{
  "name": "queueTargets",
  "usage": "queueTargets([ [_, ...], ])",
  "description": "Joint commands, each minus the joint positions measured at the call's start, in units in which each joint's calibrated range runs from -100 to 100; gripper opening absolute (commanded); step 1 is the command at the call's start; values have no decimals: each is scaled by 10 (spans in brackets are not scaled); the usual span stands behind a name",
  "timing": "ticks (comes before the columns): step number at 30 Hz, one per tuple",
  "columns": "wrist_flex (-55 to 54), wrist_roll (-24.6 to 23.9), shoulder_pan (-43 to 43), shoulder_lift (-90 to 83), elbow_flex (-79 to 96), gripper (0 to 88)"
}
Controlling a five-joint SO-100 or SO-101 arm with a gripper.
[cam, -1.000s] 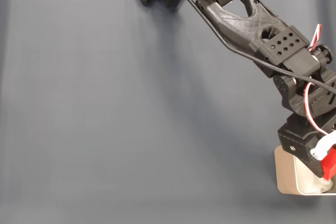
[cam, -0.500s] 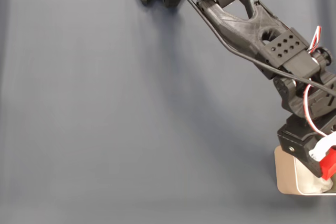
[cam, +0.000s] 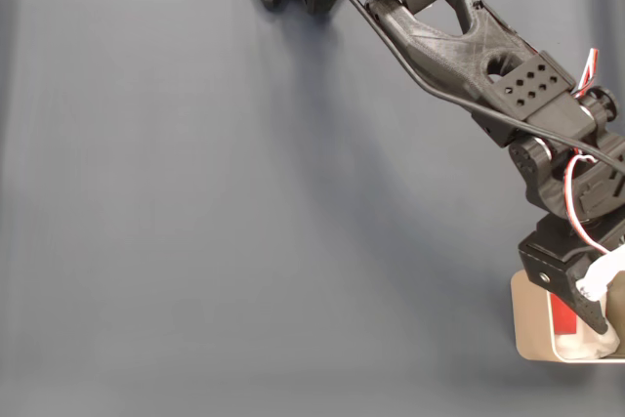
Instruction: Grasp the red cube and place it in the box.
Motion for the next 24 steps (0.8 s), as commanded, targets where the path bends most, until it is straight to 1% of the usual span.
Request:
queueTargets([
  [1,-13,3,-4,-24,-31,392],
  [19,-16,1,-5,-32,-30,384],
  [21,-17,0,-5,-33,-30,358],
  [23,-23,0,-4,-33,-28,272],
  [24,-25,0,-3,-34,-27,213],
])
